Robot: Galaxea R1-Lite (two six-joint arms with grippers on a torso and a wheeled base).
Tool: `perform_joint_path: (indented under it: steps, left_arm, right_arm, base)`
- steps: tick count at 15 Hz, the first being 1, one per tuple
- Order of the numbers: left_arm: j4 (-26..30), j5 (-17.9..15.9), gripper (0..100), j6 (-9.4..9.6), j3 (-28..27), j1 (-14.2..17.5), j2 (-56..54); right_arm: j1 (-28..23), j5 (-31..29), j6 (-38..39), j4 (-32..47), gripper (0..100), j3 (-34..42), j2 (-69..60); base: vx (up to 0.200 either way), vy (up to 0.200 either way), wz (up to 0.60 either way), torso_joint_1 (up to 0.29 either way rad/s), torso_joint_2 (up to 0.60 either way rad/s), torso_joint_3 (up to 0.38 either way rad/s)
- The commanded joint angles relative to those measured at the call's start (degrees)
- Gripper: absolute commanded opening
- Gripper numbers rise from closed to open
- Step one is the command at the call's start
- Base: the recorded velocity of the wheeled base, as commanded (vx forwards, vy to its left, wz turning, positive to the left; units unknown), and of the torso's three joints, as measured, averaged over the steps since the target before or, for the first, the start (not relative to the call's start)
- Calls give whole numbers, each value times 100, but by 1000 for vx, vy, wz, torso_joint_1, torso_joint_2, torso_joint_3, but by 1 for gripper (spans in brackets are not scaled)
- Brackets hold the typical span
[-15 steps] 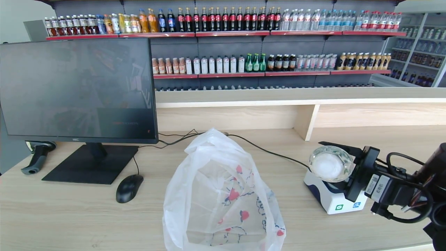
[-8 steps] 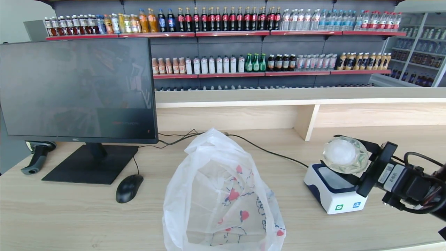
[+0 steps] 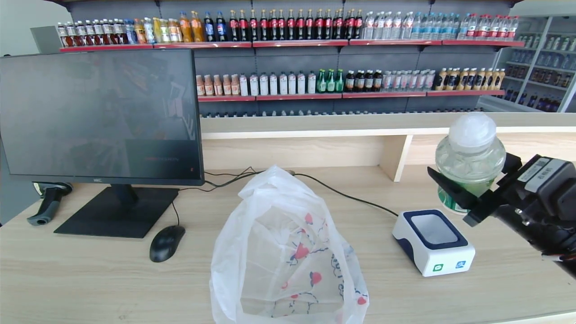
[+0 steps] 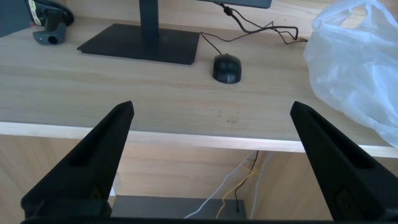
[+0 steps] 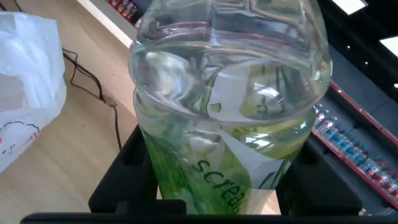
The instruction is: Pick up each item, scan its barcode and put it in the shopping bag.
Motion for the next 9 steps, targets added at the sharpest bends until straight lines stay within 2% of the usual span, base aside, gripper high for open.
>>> perform_joint_path:
  steps: [1, 2, 5, 9]
  left_arm:
    - [-2, 1, 100, 3, 0, 2, -2]
    - [-2, 1, 100, 3, 0, 2, -2]
    - [-2, 1, 100, -6, 0, 2, -2]
    - [-2, 1, 100, 3, 0, 2, -2]
  right_arm:
    - [734, -726, 279, -8, 0, -236, -393]
    - [980, -963, 367, -8, 0, -509, -340]
    - [1437, -1086, 762, -8, 0, -1142, -76]
    - [1464, -1183, 1720, -8, 0, -1168, 20]
  base:
    - [0, 0, 0, 0, 0, 0]
    - [0, 0, 0, 0, 0, 0]
    - [0, 0, 0, 0, 0, 0]
    - [0, 0, 0, 0, 0, 0]
